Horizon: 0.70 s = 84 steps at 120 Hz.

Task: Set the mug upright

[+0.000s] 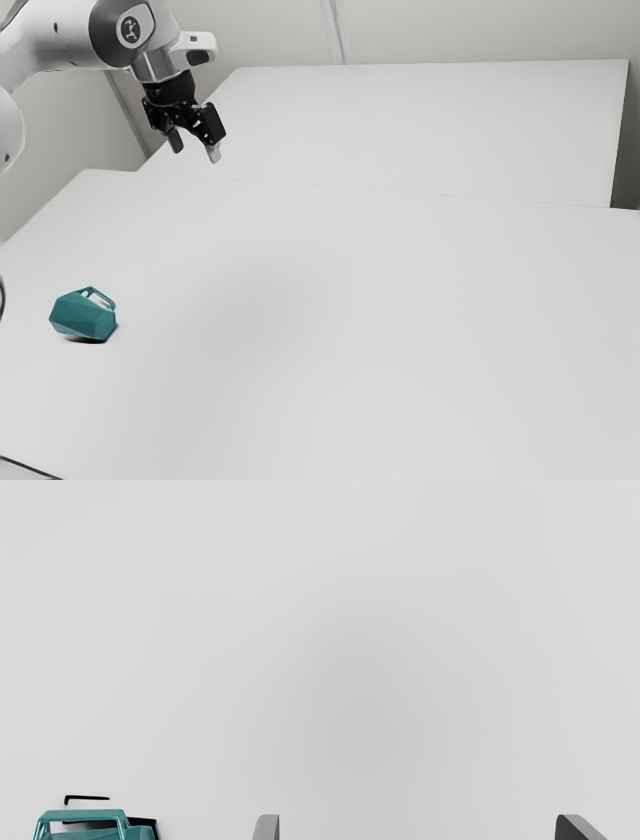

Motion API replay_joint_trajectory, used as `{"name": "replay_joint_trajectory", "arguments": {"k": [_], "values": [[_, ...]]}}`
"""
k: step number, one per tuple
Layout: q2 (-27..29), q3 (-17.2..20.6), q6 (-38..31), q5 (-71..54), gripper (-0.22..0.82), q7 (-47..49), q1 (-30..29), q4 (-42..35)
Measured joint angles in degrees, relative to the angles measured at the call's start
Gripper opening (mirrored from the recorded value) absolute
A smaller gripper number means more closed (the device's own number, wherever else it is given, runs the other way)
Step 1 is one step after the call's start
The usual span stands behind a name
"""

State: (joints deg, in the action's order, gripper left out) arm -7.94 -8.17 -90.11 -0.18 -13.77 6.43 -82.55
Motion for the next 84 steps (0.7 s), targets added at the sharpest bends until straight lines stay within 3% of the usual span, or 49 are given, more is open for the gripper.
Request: {"name": "replay_joint_trajectory", "arguments": {"k": [42, 55, 74, 84], "values": [[1.4, -0.1, -0.3, -0.1, 0.60, -0.7, -0.2, -1.5], [2.6, -1.0, 0.2, 1.4, 0.60, -1.7, -3.3, -2.1], [2.5, -9.5, 3.5, 9.0, 0.60, -5.8, -7.7, -2.3], [2.0, -11.2, 5.5, 12.9, 0.60, -8.7, -13.2, -2.3]]}}
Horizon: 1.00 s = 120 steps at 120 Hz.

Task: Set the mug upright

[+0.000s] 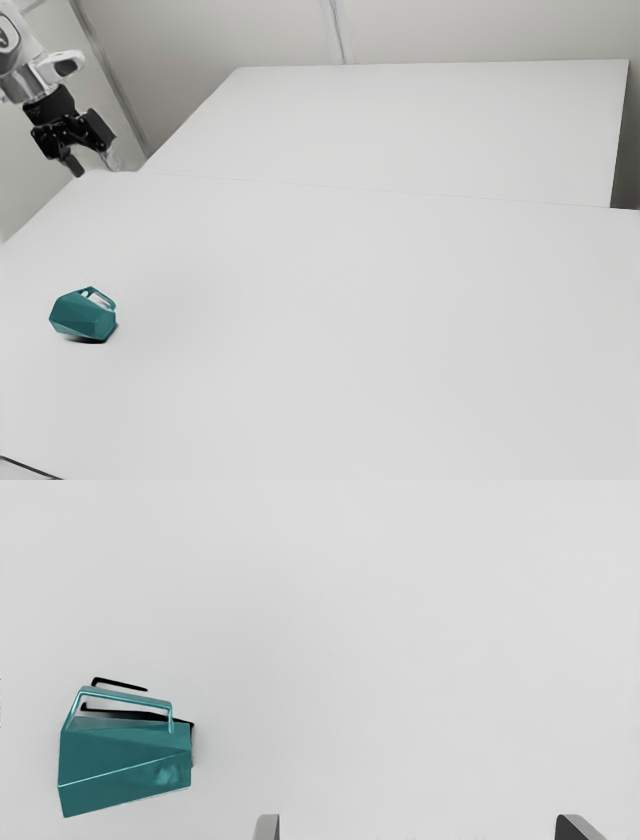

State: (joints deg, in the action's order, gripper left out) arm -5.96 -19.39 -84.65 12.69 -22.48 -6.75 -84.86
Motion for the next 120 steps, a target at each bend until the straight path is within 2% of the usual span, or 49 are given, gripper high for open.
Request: {"name": "replay_joint_trajectory", "arguments": {"k": [15, 30, 52, 67, 87, 120], "values": [[-1.7, -0.4, 2.7, 4.4, 0.60, -5.1, -9.3, -0.5], [-6.0, 0.0, 4.3, 8.3, 0.60, -10.4, -16.8, -0.5], [-13.5, 0.7, 5.5, 12.9, 0.60, -18.1, -24.3, 0.0], [-18.3, 4.9, 5.8, 14.3, 0.60, -22.6, -30.3, 0.3], [-23.5, 6.7, 5.4, 14.9, 0.60, -27.7, -34.0, 1.2], [-25.7, 6.9, 2.4, 18.3, 0.60, -33.6, -34.6, -3.1]]}}
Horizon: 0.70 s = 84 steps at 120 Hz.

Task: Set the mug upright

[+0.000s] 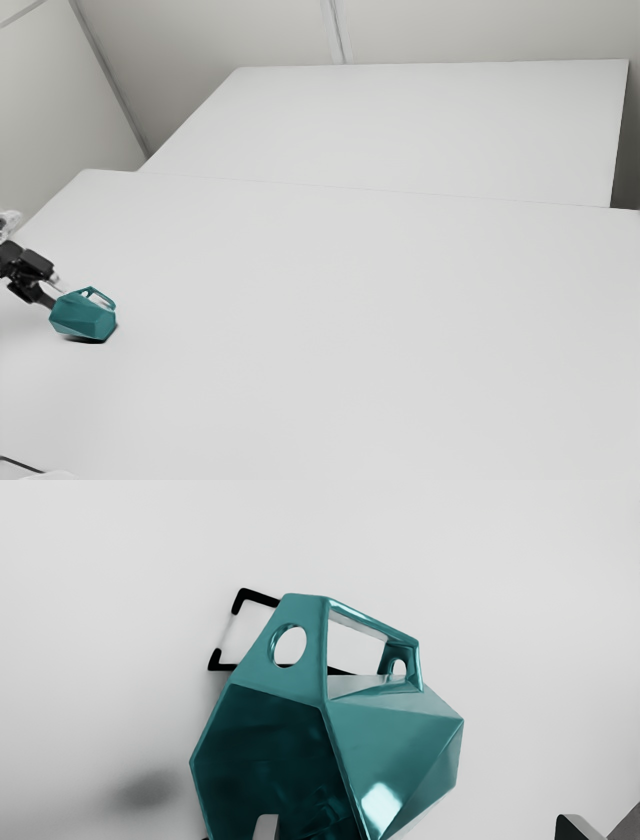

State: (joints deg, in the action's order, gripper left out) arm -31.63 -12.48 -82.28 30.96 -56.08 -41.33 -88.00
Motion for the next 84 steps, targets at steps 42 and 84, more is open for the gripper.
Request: {"name": "replay_joint_trajectory", "arguments": {"k": [42, 84], "values": [[0.1, 0.0, -2.2, 6.5, 0.43, -4.3, -0.1, -5.3], [1.8, 0.0, -0.6, 7.7, -0.10, -6.9, 0.5, -5.6]]}}
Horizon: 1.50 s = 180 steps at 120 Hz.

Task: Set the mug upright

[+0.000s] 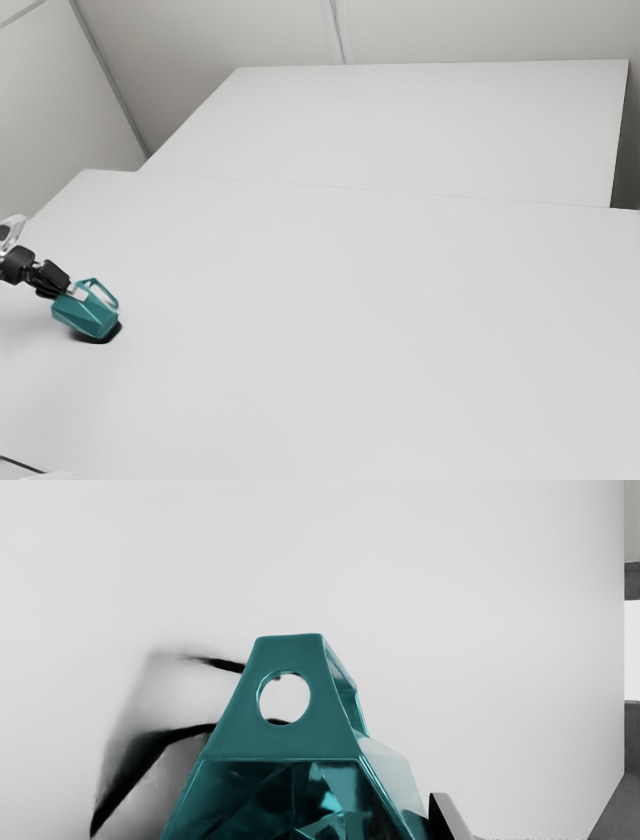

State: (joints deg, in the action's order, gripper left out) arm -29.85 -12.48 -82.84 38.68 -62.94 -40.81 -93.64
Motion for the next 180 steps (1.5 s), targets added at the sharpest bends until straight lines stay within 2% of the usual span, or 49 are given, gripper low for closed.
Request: {"name": "replay_joint_trajectory", "arguments": {"k": [16, 36, 48, 68, 94, 114, 143, 180], "values": [[1.7, 0.0, 0.8, -0.1, -0.14, -0.7, 0.7, -0.9], [6.8, 0.0, 1.2, -0.5, -0.16, -1.3, 2.5, -3.1], [10.2, -0.2, 0.9, -2.1, -0.16, -1.2, 6.7, -3.4], [16.6, -1.0, -2.6, -7.7, -0.17, 1.2, 17.2, -5.9], [22.7, -2.3, -12.9, -16.3, -0.17, 7.3, 31.0, -12.6], [25.1, -2.4, -24.7, -22.4, -0.17, 13.3, 37.3, -20.0], [25.2, -1.8, -39.4, -27.2, -0.17, 21.3, 41.2, -27.5], [22.7, -1.7, -45.5, -29.2, -0.18, 28.4, 43.0, -27.7]]}}
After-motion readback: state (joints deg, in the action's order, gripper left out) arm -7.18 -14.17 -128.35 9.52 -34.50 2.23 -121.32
